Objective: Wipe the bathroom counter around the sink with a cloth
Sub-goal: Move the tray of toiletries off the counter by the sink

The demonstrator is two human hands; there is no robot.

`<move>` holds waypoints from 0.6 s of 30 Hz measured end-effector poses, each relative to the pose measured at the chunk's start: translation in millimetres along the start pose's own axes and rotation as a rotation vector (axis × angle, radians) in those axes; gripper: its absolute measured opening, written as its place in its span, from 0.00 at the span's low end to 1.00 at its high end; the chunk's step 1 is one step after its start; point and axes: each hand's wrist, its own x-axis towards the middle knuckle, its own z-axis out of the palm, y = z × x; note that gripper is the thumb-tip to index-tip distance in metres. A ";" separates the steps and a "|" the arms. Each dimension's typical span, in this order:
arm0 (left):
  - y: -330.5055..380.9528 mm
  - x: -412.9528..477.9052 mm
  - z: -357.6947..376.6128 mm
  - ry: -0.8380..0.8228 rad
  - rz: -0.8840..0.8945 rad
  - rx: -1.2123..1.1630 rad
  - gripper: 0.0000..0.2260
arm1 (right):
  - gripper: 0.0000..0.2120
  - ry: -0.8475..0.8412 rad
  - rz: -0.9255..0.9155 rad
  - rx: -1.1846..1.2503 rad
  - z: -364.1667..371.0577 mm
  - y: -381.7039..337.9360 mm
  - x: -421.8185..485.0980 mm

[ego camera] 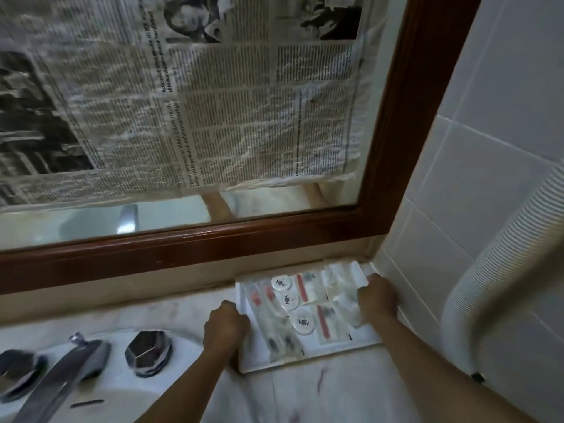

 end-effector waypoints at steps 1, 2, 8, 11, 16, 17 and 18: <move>0.3 0.9 -1.5 -0.002 -0.001 0.011 0.09 | 0.15 -0.013 0.015 0.010 -1.8 -1.1 1.0; 0.7 0.7 -3.5 -0.004 0.001 0.019 0.08 | 0.15 -0.024 0.033 0.020 -3.4 -1.7 1.7; 3.2 -13.9 -19.2 0.031 0.053 -0.005 0.04 | 0.16 0.007 0.113 0.096 -16.0 -4.5 -12.6; -0.3 -27.7 -35.9 0.047 0.053 -0.085 0.07 | 0.15 0.042 0.111 0.115 -28.9 -7.7 -30.3; -24.5 -64.5 -71.5 0.086 0.008 -0.232 0.07 | 0.12 0.029 0.058 0.121 -49.3 -17.0 -80.8; -32.6 -75.1 -80.8 0.097 0.000 -0.251 0.06 | 0.13 0.019 0.049 0.123 -52.8 -20.5 -94.2; -42.2 -86.0 -90.4 0.105 -0.005 -0.255 0.07 | 0.13 0.008 0.040 0.124 -56.1 -25.0 -108.3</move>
